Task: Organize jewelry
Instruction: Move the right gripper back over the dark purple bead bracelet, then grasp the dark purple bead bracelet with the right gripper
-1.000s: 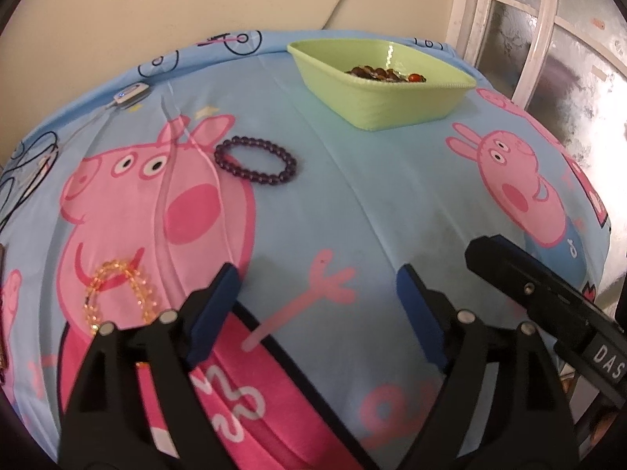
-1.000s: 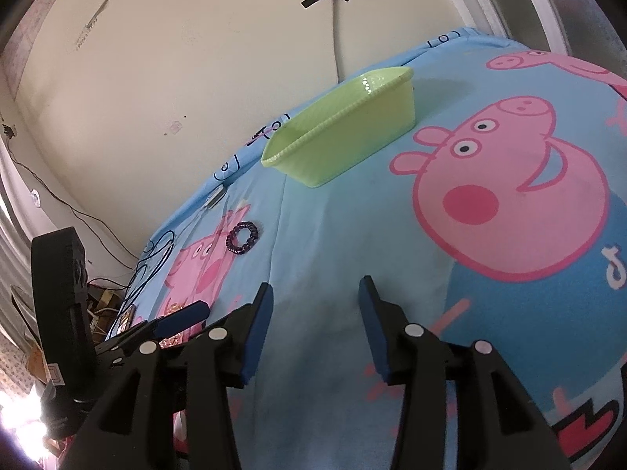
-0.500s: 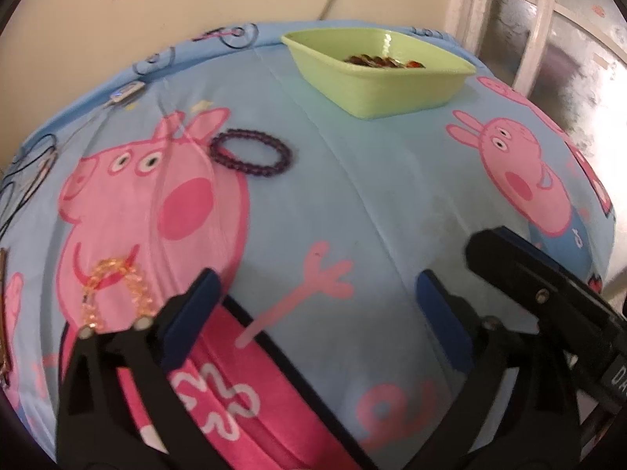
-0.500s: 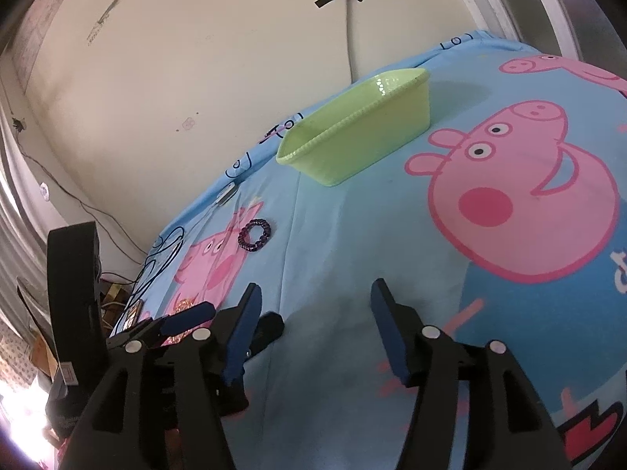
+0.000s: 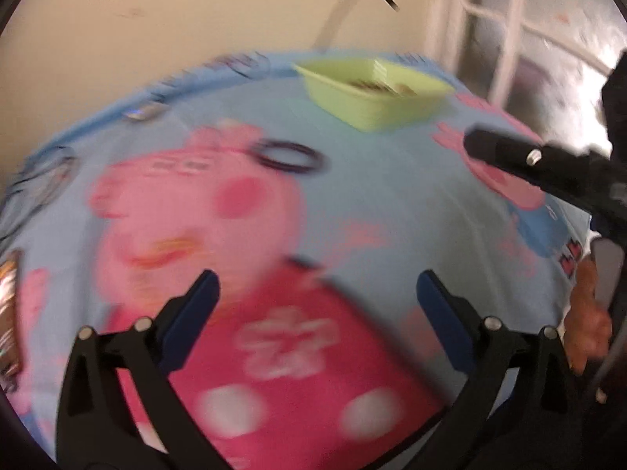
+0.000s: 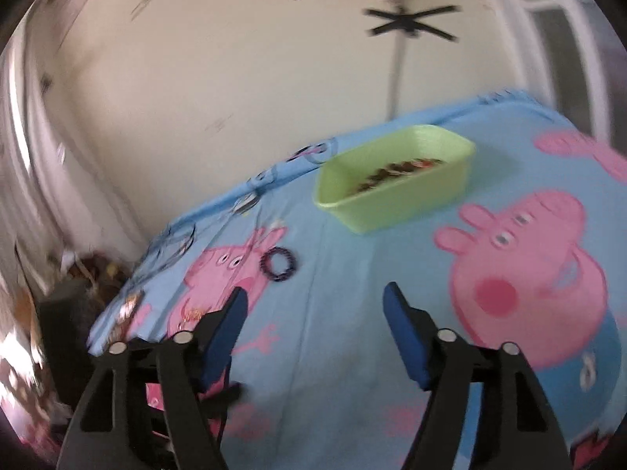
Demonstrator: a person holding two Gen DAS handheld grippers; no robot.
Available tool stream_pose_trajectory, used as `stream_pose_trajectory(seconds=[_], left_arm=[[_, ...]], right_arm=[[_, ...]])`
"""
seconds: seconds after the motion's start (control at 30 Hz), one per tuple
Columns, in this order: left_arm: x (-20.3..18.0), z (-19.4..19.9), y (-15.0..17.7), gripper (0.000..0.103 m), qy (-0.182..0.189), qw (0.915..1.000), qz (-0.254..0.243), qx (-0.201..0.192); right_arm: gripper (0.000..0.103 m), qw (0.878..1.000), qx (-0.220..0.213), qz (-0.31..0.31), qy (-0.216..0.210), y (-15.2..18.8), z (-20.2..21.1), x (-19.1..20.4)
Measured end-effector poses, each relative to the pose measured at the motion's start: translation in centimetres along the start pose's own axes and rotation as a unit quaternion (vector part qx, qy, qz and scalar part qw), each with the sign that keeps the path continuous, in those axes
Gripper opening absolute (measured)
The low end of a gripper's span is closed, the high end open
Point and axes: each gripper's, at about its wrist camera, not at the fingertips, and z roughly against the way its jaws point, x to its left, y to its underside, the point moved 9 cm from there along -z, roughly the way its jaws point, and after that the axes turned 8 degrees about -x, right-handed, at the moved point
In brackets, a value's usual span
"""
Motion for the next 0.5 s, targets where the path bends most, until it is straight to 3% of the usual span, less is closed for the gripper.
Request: stream_pose_trajectory(seconds=[0.07,0.1,0.23,0.37,0.43,0.47,0.5], left_arm=[[3.3,1.5,0.0,0.093,-0.009,0.9989,0.045,-0.008],[5.1,1.8,0.1,0.086,-0.012,0.9969,0.078,-0.001],[8.9,0.3,1.4,0.073,-0.010,0.9836,0.170,0.059],[8.1,-0.6,1.0,0.070,-0.016,0.9852,0.161,0.057],[8.2,-0.9,0.9,0.052,-0.048,0.9873,0.143,0.050],[8.3,-1.0,0.9,0.036,-0.067,0.9879,0.131,0.049],[8.6,-1.0,0.9,0.016,-0.079,0.9876,0.127,0.049]], right_arm=[[0.038,0.999,0.033,0.022,-0.017,0.4,-2.0,1.2],[0.038,0.997,0.062,0.038,-0.030,0.9,-3.6,2.0],[0.038,0.983,0.144,0.107,-0.047,2.0,-9.0,4.0],[0.039,0.968,0.186,0.160,-0.046,1.8,-13.1,5.1],[0.039,0.961,0.203,0.185,-0.042,1.9,-14.9,5.2],[0.037,0.958,0.203,0.195,-0.046,1.8,-15.5,5.4],[0.021,0.956,0.204,0.207,-0.048,2.0,-15.6,5.5]])
